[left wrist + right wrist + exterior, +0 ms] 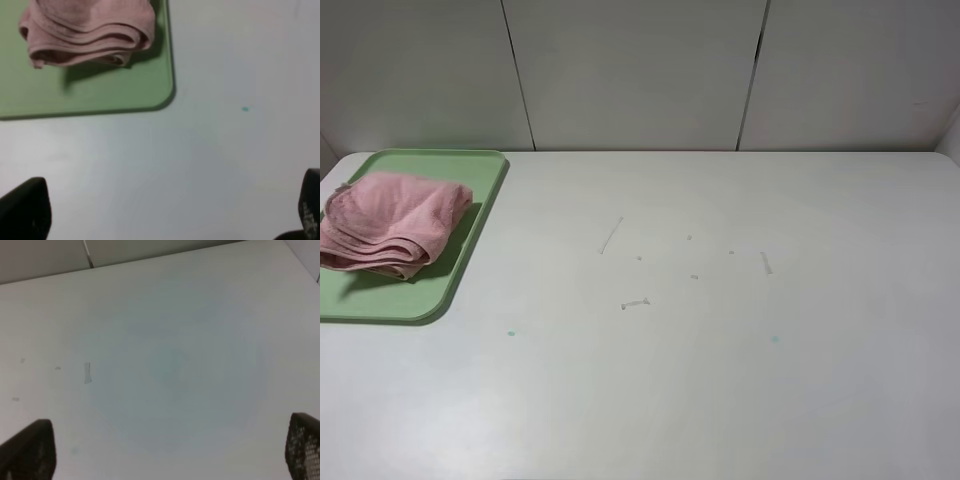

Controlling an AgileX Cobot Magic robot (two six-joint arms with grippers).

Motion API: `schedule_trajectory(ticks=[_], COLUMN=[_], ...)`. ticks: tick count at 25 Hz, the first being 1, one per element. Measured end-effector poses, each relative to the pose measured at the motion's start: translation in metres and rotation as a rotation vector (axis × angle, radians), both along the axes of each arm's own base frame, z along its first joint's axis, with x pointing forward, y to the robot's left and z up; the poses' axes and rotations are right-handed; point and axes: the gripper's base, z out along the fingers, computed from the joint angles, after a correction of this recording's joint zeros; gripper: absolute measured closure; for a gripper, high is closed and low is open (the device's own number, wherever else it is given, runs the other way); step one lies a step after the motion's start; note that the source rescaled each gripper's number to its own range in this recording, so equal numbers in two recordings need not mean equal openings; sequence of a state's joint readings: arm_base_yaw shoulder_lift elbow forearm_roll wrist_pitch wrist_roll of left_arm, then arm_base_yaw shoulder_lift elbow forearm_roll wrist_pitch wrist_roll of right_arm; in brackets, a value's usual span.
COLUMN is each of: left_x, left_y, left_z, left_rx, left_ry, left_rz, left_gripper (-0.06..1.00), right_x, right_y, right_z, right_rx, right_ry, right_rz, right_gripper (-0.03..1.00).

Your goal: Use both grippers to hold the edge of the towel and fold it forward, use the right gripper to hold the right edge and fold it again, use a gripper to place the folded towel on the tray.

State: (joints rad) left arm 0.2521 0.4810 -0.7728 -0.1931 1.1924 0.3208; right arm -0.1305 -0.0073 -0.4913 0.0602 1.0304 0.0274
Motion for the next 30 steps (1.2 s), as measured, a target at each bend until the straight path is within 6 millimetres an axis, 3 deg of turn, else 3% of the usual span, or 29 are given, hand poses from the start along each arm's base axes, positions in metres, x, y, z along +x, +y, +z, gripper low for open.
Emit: schedule_trajectory(ticks=[8, 16, 20, 30], left_x=[-0.025, -0.047, -0.057, -0.058], left_y=[-0.003, 0.006, 0.007, 0.007], left_z=[-0.033, -0.062, -0.064, -0.064], left_rx=[-0.007, -0.029, -0.031, -0.030], left_ry=[-0.175, -0.241, -0.311, -0.317], left_rz=[-0.035, 0.082, 0.087, 0.087], left_gripper=[-0.05, -0.05, -0.05, -0.05], right_x=[0.000, 0.000, 0.000, 0.000], right_y=[0.000, 0.000, 0.000, 0.000], right_z=[0.000, 0.000, 0.000, 0.000], right_rx=[0.000, 0.000, 0.000, 0.000], right_ry=[0.000, 0.000, 0.000, 0.000], right_rz=[0.000, 0.000, 0.000, 0.000], right_gripper=[-0.03, -0.03, -0.03, -0.03])
